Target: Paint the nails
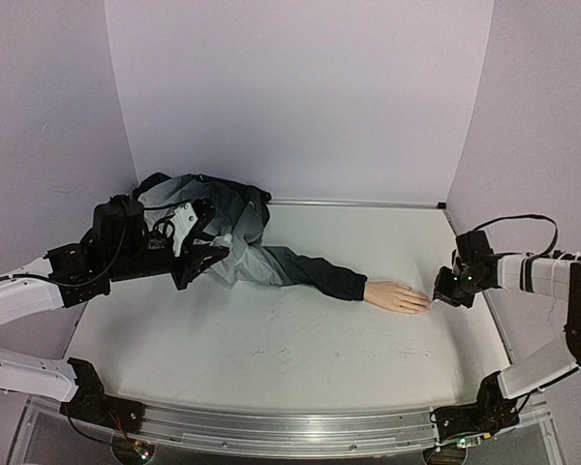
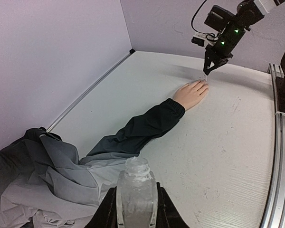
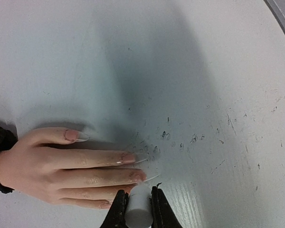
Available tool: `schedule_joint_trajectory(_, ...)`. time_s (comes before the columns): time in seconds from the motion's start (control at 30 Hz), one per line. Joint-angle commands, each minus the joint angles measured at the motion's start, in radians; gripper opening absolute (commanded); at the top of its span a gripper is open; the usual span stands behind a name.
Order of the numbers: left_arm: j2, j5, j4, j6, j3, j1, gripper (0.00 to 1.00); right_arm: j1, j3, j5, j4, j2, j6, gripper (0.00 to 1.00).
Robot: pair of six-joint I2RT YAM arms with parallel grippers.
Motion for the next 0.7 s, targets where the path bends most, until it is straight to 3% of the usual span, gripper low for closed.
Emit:
schedule_joint_trajectory(0.0, -0.013, 0.014, 0.031, -0.011, 0.065, 0.001, 0.00, 0.006, 0.019, 0.084, -0.044, 0.004, 0.029, 0.00)
schedule_joint_trajectory(0.2, -0.019, 0.012, 0.030, -0.010, 0.064, -0.001, 0.00, 0.006, 0.020, 0.146, -0.082, -0.039, 0.054, 0.00)
schedule_joint_trajectory(0.67, -0.015, 0.015, 0.030, -0.012, 0.065, -0.001, 0.00, 0.007, 0.011, -0.026, 0.019, -0.035, -0.028, 0.00)
